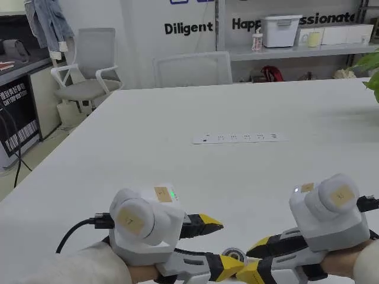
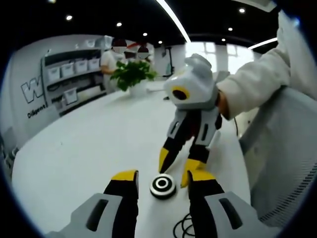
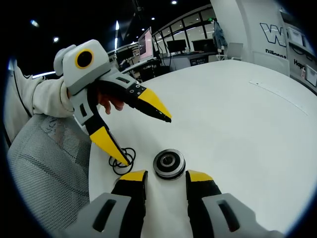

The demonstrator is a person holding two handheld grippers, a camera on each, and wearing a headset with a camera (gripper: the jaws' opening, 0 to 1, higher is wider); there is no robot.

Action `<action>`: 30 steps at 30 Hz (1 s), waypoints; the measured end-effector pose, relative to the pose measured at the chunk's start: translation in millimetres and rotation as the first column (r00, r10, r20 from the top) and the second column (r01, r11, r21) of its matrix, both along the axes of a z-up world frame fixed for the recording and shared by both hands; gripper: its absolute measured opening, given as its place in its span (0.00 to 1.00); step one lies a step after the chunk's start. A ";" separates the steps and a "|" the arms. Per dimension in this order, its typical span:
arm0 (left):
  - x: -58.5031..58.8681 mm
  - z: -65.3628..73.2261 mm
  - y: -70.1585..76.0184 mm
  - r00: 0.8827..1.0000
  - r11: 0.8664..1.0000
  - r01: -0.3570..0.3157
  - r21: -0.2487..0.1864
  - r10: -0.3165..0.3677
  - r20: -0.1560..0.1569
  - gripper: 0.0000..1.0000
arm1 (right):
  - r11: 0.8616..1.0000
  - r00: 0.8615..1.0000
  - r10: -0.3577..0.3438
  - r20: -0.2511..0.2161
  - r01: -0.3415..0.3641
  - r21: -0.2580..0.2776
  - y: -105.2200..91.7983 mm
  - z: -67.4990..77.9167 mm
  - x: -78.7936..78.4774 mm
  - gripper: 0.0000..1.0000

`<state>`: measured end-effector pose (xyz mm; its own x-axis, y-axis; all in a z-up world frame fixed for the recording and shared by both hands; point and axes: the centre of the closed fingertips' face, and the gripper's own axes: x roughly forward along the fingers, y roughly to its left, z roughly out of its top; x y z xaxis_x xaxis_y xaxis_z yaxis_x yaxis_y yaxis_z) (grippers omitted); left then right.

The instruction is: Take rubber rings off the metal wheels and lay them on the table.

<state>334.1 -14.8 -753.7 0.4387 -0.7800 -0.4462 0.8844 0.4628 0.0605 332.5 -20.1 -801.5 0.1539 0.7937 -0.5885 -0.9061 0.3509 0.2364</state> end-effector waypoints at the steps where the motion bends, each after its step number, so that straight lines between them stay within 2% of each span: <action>1: 0.3 -1.0 0.0 1.000 1.000 -0.004 -0.003 0.004 -0.004 0.40 | 1.000 1.000 0.000 0.000 0.000 -0.003 -0.3 -0.7 0.0 0.28; 7: 2.5 -13.8 0.4 0.999 1.000 -0.030 -0.001 0.030 -0.027 0.35 | 1.000 1.000 -0.003 -0.001 0.003 -0.006 -0.8 -1.5 0.3 0.27; 16: -0.3 -28.4 -3.2 0.998 0.999 -0.039 0.012 0.039 -0.042 0.26 | 1.000 1.000 0.009 0.000 -0.009 -0.014 -0.3 -4.3 -2.4 0.26; 19: 0.2 -33.2 -1.9 0.999 0.999 -0.037 0.036 0.038 -0.025 0.21 | 1.000 1.000 0.014 0.007 -0.014 -0.019 0.1 -5.1 -2.7 0.25; 21: 4.1 -33.4 -0.2 0.998 0.998 -0.058 0.025 0.058 -0.030 0.20 | 1.000 1.000 0.015 0.011 -0.015 -0.022 0.1 -5.4 -2.3 0.24; 23: 6.9 -31.4 1.0 0.994 0.996 -0.090 -0.006 0.090 -0.055 0.20 | 1.000 1.000 0.015 0.013 -0.015 -0.024 0.0 -5.8 -2.1 0.24; 26: 10.3 -31.4 3.4 0.993 0.995 -0.104 -0.007 0.104 -0.049 0.19 | 0.999 1.000 0.016 0.019 -0.015 -0.028 -0.3 -6.3 -1.7 0.23; 30: 9.1 -32.0 1.3 0.994 0.995 -0.097 -0.016 0.096 -0.058 0.18 | 0.999 1.000 0.013 0.026 -0.012 -0.029 -0.7 -6.4 -0.2 0.21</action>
<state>343.3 -13.5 -785.6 0.4861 -0.7441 -0.4582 0.8375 0.5464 0.0012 332.3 -20.8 -807.9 0.1595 0.7782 -0.6074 -0.9163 0.3457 0.2023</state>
